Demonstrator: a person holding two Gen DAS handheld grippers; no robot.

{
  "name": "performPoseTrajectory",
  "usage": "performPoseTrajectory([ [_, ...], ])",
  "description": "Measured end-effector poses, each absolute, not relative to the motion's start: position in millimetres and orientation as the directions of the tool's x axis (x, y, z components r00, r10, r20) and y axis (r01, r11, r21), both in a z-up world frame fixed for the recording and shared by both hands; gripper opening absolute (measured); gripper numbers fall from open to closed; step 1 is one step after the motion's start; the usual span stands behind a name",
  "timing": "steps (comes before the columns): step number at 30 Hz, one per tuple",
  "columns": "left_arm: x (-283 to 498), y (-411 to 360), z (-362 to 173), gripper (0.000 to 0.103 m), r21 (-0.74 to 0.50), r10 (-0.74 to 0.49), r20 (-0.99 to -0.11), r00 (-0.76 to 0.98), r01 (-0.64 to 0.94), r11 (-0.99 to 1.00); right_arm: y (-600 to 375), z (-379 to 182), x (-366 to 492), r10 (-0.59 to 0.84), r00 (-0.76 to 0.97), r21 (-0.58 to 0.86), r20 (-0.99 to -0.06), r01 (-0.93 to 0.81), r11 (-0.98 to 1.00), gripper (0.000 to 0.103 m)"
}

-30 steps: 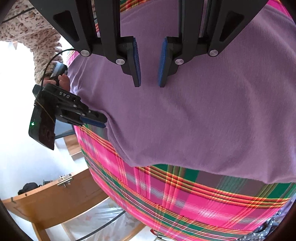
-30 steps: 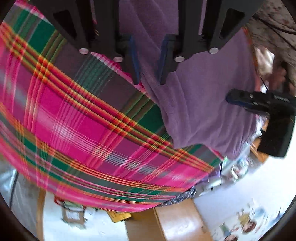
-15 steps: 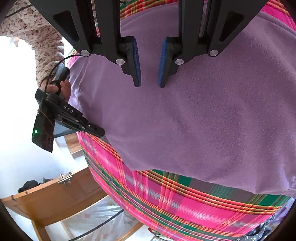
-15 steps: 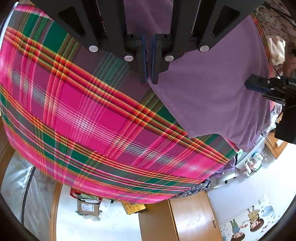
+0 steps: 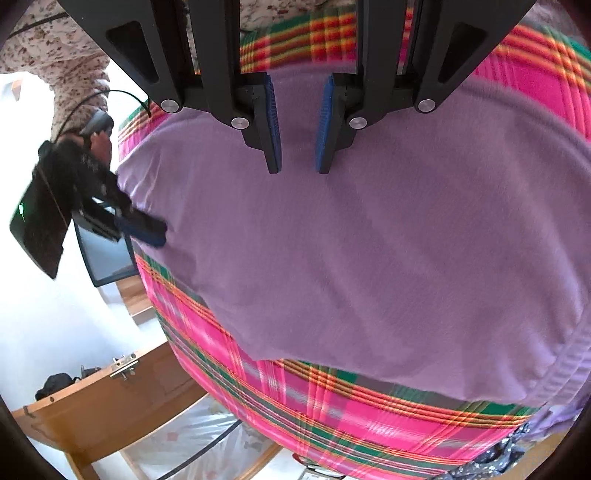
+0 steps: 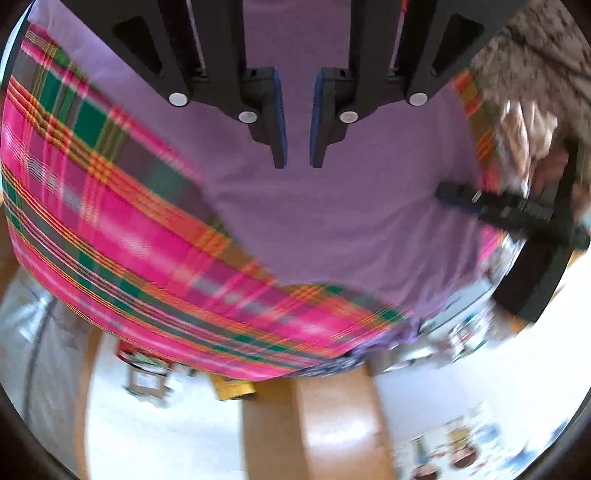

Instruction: Fold clothes

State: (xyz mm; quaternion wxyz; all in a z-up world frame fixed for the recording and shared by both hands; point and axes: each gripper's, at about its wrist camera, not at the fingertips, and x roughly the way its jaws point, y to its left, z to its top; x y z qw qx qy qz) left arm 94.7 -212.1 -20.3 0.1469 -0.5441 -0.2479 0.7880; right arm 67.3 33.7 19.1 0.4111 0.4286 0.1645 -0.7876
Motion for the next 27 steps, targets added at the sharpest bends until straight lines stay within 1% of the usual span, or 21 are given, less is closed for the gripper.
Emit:
performPoseTrajectory([
  [5,117.1,-209.9,-17.3,0.019,-0.520,0.475,-0.797,-0.372,0.025,-0.854,25.4,11.5,106.2,-0.500,-0.272,0.061,-0.822,0.831,-0.553,0.017],
  [7,126.4,-203.0,-14.8,0.019,-0.480,0.445,-0.811,-0.380,-0.001,-0.877,24.0,8.9,119.5,-0.498,-0.262,0.057,-0.827,0.842,-0.537,0.019],
  [8,129.1,-199.7,-13.1,0.019,-0.463,0.432,-0.815,-0.385,-0.014,-0.886,24.8,8.4,123.8,-0.497,-0.261,0.057,-0.828,0.842,-0.537,0.021],
  [10,135.0,-189.1,-9.7,0.019,-0.420,0.409,-0.826,-0.389,-0.061,-0.906,26.9,7.6,132.4,-0.492,-0.264,0.052,-0.829,0.841,-0.539,0.033],
  [15,143.0,-158.1,-6.1,0.019,-0.289,0.350,-0.848,-0.397,-0.206,-0.935,31.5,2.2,152.6,-0.466,-0.303,0.006,-0.831,0.833,-0.553,0.033],
  [19,144.7,-136.5,-4.3,0.019,-0.159,0.276,-0.859,-0.431,-0.288,-0.944,35.0,-8.1,163.3,-0.401,-0.361,-0.072,-0.842,0.811,-0.580,0.033],
  [24,145.1,-124.1,-4.8,0.019,-0.087,0.243,-0.866,-0.437,-0.348,-0.933,45.2,-15.6,166.7,-0.361,-0.395,-0.102,-0.845,0.781,-0.616,0.033],
  [27,147.7,-119.4,-5.1,0.019,-0.071,0.242,-0.869,-0.431,-0.375,-0.924,49.8,-16.4,166.0,-0.355,-0.406,-0.101,-0.842,0.765,-0.636,0.033],
])
